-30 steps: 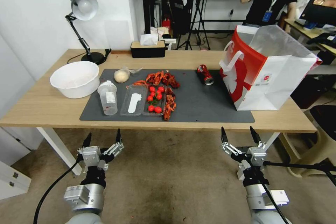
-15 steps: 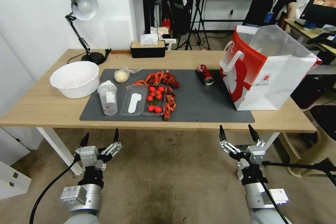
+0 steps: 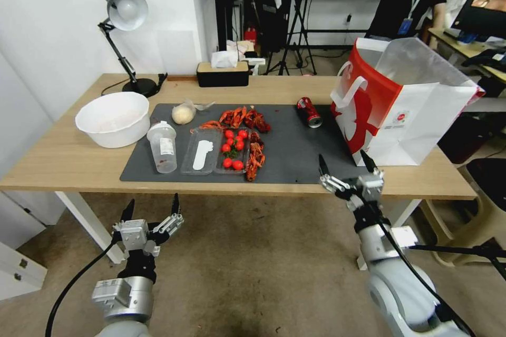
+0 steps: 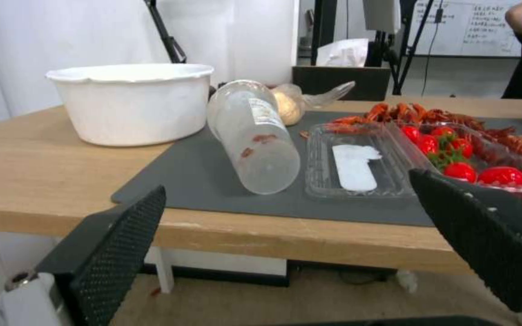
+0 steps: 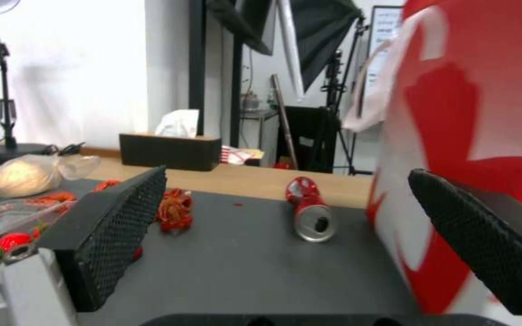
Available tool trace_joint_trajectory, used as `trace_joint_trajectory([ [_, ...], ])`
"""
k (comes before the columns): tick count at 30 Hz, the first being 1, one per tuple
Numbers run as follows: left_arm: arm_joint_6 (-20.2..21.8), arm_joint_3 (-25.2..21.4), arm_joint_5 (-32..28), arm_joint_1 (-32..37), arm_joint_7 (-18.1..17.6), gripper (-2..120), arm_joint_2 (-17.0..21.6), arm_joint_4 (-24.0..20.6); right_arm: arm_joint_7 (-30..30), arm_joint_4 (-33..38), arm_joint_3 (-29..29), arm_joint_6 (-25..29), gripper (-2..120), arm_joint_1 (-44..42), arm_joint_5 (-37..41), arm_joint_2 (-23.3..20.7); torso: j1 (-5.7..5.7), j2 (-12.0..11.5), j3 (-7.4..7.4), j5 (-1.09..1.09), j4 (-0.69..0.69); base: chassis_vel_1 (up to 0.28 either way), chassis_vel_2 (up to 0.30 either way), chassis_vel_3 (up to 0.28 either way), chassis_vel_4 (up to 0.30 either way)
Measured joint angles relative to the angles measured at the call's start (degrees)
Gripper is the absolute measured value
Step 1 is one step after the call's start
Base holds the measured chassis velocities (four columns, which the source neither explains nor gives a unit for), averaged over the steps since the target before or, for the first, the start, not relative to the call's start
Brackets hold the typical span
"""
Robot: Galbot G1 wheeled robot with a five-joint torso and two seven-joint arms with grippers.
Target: Pick up the trash from the table and place it into the takeout bag.
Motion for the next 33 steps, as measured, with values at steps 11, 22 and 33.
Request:
trace_joint_trajectory([
  [11, 0.0, 0.2, 0.5, 0.6, 0.0, 100, -0.1, -0.5, 2.2, -3.6, -6.0, -7.1, 100, 9.3, 0.5, -1.4, 0.00, 0.0, 0.00, 0.00, 0.00, 0.000, 0.000, 0.000, 0.000],
  [22, -0.1, 0.1, 0.9, 1.7, 0.1, 100, -0.3, -0.8, 10.4, -6.5, -10.4, -18.9, 100, 20.8, 5.2, -3.5, 0.00, 0.0, 0.00, 0.01, 0.00, 0.000, 0.000, 0.000, 0.000],
  [33, 0.6, -0.1, 0.9, 1.8, 0.4, 100, -0.8, -1.1, 17.4, -10.1, -13.7, -26.7, 100, 30.8, 13.0, -6.0, 0.00, 0.0, 0.00, 0.00, -0.02, 0.000, 0.000, 0.000, 0.000],
])
